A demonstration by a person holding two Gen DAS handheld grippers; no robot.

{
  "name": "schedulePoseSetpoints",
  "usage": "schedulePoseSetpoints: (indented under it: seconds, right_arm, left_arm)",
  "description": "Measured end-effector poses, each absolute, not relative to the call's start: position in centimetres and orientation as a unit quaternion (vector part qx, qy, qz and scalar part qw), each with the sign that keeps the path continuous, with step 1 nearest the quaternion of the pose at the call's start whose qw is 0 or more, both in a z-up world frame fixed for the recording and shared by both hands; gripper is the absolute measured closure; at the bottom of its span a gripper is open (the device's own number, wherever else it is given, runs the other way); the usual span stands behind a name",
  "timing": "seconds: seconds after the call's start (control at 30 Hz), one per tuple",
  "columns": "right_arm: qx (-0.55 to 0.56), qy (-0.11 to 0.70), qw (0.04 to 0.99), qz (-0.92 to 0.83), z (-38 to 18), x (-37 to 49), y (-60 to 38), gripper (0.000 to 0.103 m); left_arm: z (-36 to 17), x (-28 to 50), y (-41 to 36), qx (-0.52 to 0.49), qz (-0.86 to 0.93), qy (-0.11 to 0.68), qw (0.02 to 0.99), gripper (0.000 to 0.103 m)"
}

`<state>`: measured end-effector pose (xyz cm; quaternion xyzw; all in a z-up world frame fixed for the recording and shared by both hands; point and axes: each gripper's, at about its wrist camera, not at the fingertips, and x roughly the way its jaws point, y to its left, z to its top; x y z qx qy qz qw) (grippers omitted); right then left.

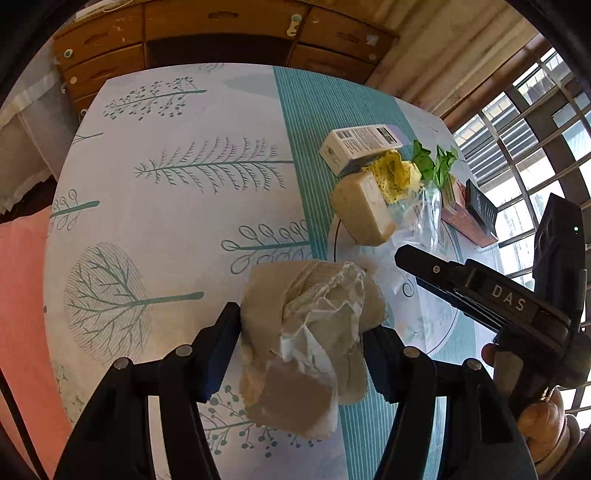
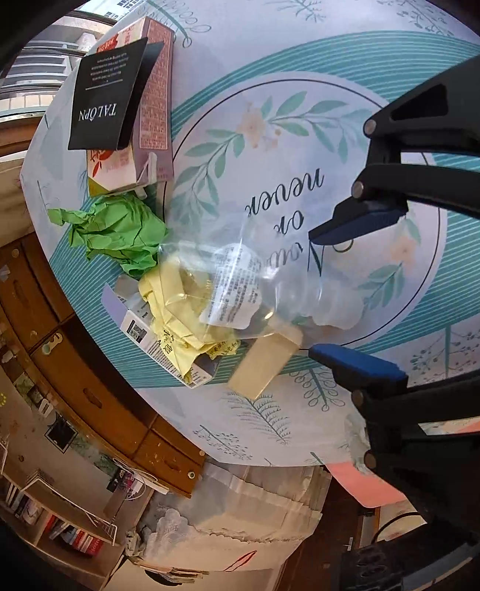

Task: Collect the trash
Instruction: 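Grasp the crumpled tissue with the left tool while the right grasps the plastic bottle, then carry the tissue and bottle over the bin and open both tools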

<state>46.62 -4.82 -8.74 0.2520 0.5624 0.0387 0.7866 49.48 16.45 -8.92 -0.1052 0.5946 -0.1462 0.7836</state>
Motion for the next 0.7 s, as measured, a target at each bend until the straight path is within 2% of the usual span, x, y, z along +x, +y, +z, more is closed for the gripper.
schedulePoseSetpoints:
  seconds: [0.1,0.13,0.2,0.7]
  right_arm:
    - [0.240,0.564,0.789,0.029,-9.2,47.2,-4.3,0.059]
    - [0.234,0.564,0.791,0.028,-9.3,47.2,-4.1,0.066]
    - [0.228,0.564,0.793,0.025,-9.4,47.4,-3.8,0.074]
    - [0.240,0.571,0.784,0.045,-7.7,39.8,-7.5,0.074]
  left_arm:
    - [-9.0,49.6,17.0,-0.111,-0.140,0.596,0.783,0.041]
    - [-9.0,49.5,17.2,-0.113,-0.138,0.597,0.782,0.041]
    - [-9.0,49.3,17.5,-0.116,-0.135,0.598,0.781,0.041]
    - [-8.0,44.6,16.5,-0.111,-0.139,0.603,0.778,0.041]
